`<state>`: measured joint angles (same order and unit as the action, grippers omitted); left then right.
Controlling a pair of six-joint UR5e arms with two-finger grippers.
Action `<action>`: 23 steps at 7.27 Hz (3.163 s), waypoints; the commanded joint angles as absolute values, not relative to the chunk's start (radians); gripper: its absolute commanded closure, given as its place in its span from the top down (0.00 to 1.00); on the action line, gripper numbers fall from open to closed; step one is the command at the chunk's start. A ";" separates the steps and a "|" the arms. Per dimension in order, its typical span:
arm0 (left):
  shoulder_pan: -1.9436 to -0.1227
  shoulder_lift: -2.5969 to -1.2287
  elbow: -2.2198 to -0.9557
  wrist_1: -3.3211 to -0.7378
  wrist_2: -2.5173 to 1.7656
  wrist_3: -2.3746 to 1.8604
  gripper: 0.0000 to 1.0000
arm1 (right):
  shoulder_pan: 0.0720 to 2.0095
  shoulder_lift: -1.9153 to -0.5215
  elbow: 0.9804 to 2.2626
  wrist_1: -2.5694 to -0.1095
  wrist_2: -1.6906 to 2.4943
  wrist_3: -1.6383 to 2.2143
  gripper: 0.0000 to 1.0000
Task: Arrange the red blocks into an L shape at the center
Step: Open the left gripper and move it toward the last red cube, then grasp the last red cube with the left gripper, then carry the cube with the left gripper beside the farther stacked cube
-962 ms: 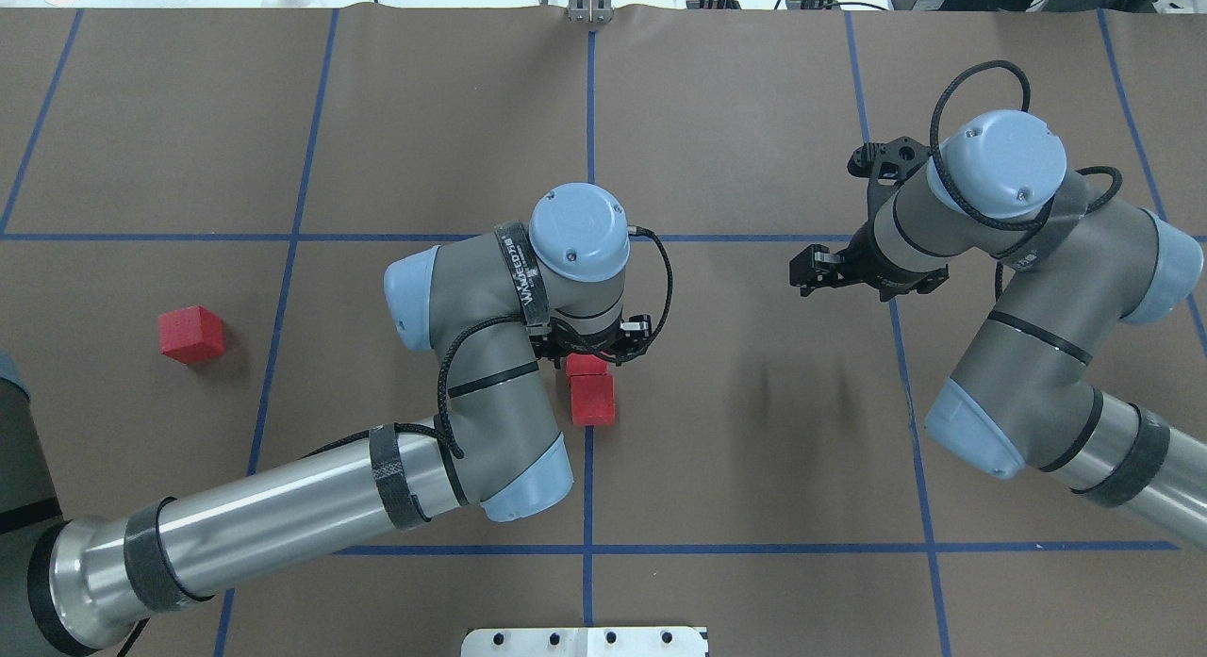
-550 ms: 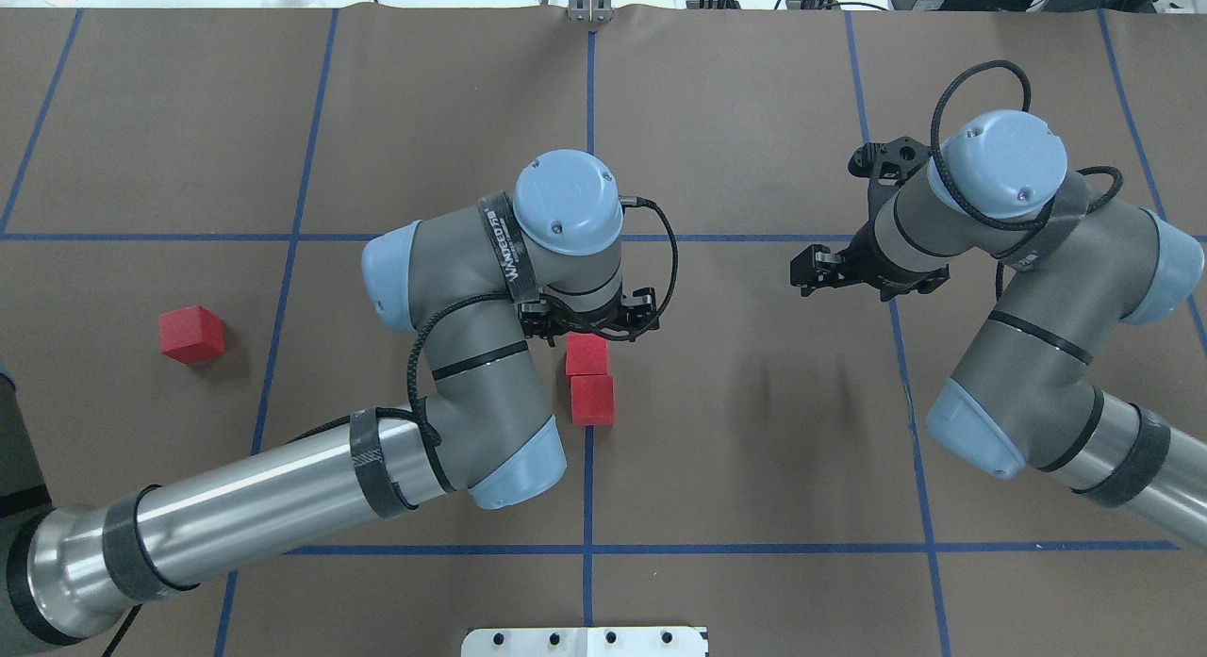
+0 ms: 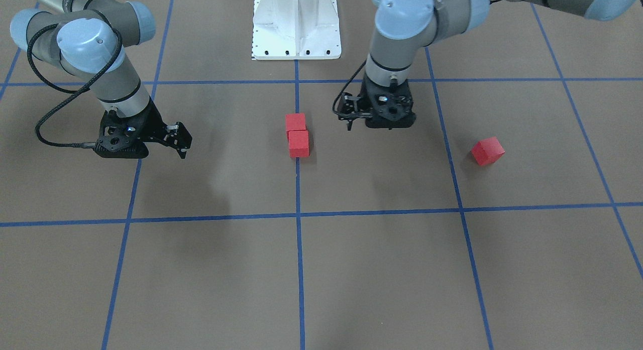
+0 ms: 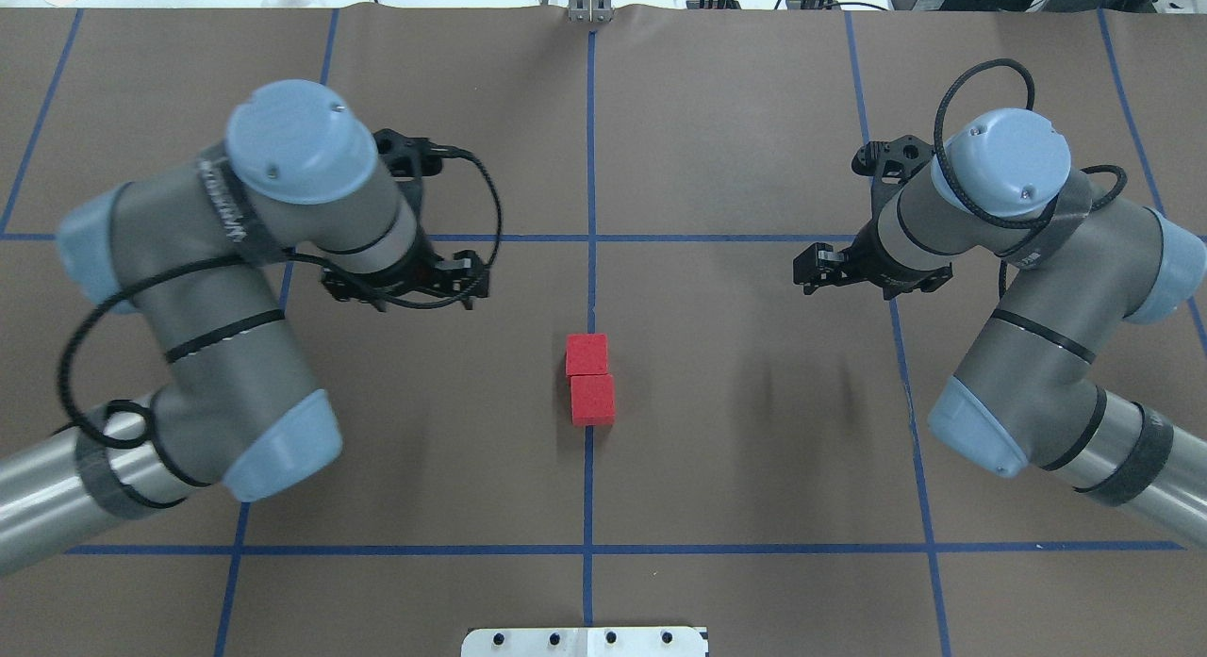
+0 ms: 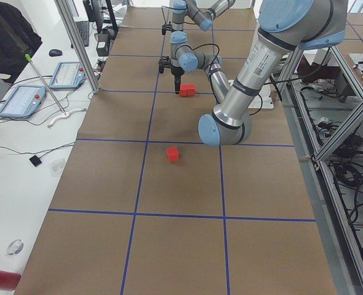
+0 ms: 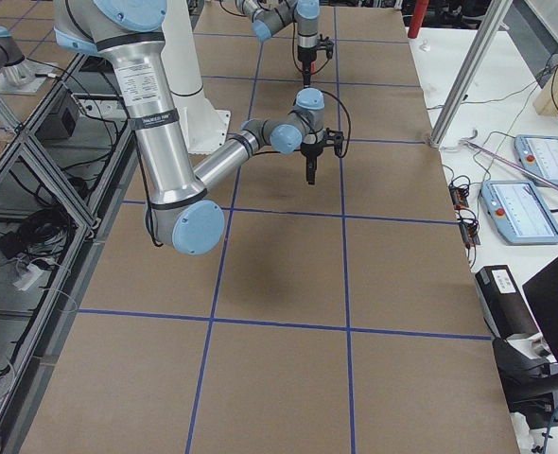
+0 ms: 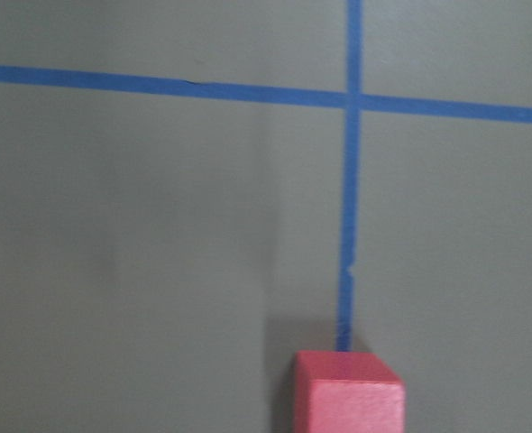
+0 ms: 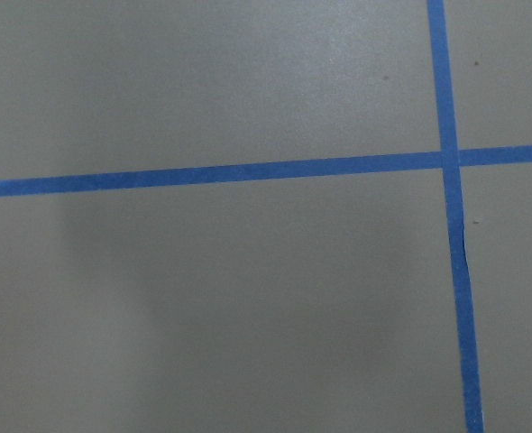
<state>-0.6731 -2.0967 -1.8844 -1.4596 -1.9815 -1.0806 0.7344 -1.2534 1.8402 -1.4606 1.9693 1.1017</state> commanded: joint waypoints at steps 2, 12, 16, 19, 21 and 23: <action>-0.840 -1.609 -1.974 -1.807 -2.048 -0.948 1.00 | 0.735 -1.252 1.839 -1.460 1.960 1.101 1.00; -0.851 -1.683 -1.684 -1.994 -2.056 -1.238 1.00 | 0.732 -1.253 1.836 -1.462 1.956 1.101 1.00; -0.822 -1.669 -1.666 -1.988 -2.060 -1.250 0.99 | 0.730 -1.250 1.833 -1.460 1.956 1.101 1.00; -0.822 -1.657 -1.681 -1.991 -2.065 -1.290 0.00 | 0.730 -1.247 1.833 -1.462 1.954 1.103 1.00; -0.816 -1.707 -1.794 -1.801 -2.114 -1.295 0.00 | 0.730 -1.244 1.835 -1.460 1.956 1.103 1.00; -0.783 -1.915 -1.810 -1.573 -2.112 -1.557 0.00 | 0.732 -1.246 1.836 -1.450 1.956 1.103 1.00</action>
<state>-0.8086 -1.7911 -1.7988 -1.6991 -2.1088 -1.3867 0.7304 -1.2448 1.8353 -1.4581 1.9558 1.1029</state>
